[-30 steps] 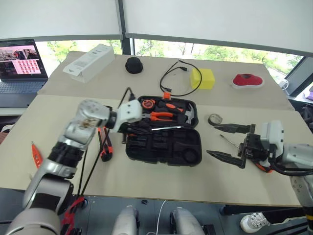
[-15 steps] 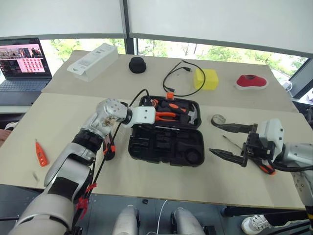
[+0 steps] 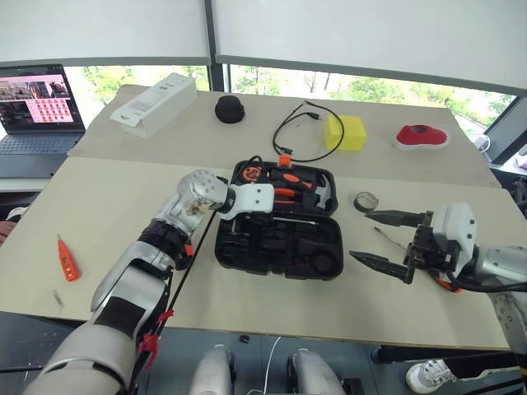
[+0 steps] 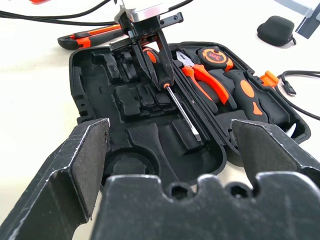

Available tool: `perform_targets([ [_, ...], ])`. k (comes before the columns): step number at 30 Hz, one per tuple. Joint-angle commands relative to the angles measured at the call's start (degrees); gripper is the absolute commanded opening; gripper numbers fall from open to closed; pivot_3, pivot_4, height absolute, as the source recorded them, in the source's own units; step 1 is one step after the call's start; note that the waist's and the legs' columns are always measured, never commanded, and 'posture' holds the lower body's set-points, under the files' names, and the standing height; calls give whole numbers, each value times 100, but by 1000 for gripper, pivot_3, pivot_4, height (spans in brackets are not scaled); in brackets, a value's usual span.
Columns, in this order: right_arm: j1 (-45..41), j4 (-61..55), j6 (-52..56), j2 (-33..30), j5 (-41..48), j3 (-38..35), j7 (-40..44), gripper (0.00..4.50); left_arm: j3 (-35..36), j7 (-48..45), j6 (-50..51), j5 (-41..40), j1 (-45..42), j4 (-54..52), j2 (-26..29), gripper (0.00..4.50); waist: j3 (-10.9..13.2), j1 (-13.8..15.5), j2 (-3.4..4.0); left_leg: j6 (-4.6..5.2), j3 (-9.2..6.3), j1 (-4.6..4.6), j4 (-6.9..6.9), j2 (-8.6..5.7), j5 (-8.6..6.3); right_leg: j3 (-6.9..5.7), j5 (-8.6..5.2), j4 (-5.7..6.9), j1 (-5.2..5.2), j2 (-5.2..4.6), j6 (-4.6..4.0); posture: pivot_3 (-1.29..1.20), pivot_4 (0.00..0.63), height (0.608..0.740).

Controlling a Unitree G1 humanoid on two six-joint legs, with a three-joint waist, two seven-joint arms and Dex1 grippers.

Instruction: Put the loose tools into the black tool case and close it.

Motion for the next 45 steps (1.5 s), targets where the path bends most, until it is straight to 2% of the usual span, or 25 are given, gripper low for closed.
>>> perform_targets([
  [1,-3,-234,55,67,139,-206,-55,4500,552,-44,201,-660,129,-278,-156,2479,0,-2,0,0,0,0,1,0,0,0,0,1,0,0,0,0,150,740],
  [3,32,-288,82,110,193,-225,-51,4500,809,-55,292,-936,189,-442,-165,3152,1,-3,0,0,-1,-2,1,1,0,0,0,2,-3,0,0,0,150,740],
  [8,181,-466,127,284,348,-260,-44,4500,1567,-153,721,-1733,456,-788,69,3152,1,-10,1,0,-5,-9,1,1,0,-2,0,1,-8,0,0,0,150,740],
  [11,213,-501,113,362,352,-246,-77,4500,1736,26,652,-1729,593,-640,211,3152,0,-50,2,0,-9,-3,0,5,0,-2,0,3,-5,3,0,0,150,740],
  [12,213,-506,106,393,343,-230,-93,4500,1722,10,579,-1698,699,-582,252,2643,1,-53,2,0,-9,-2,0,5,0,-2,1,3,-5,3,0,0,150,740],
  [13,214,-510,101,414,335,-220,-103,4500,1708,-12,535,-1683,774,-552,277,2508,1,-50,3,0,-9,-2,0,5,0,-2,1,5,-5,3,0,0,150,740],
  [15,195,-496,94,465,312,-187,-140,4500,1655,46,368,-1621,930,-513,237,1633,1,-42,3,0,-8,-1,2,3,0,-2,0,4,-2,1,0,0,150,740],
  [20,185,-428,39,537,237,-159,-175,4500,1430,281,235,-1442,1098,-509,-80,12,1,36,2,0,-6,-8,7,0,0,-7,2,2,-2,-2,2,0,150,740],
  [31,395,-507,43,589,218,-265,-283,4500,1023,761,544,-979,1036,-21,-489,12,0,10,2,0,-9,-5,6,-1,0,-6,3,2,0,0,4,0,150,740],
  [36,478,-553,53,613,220,-292,-342,4500,820,573,1329,-885,981,33,-565,12,-2,17,5,2,-10,4,9,-6,1,-6,5,1,14,-3,7,0,150,740],
  [41,559,-505,125,598,204,-377,-449,4500,668,426,1849,-879,1120,-217,-542,12,-12,-2,21,3,-10,53,1,-5,0,-6,3,-9,63,-2,8,0,150,740],
  [45,658,-428,52,690,213,-584,-637,4500,978,729,1306,-1021,1218,-232,-533,12,-14,-3,25,7,-10,62,0,-4,-3,-6,2,-13,72,-2,9,0,150,740],
])
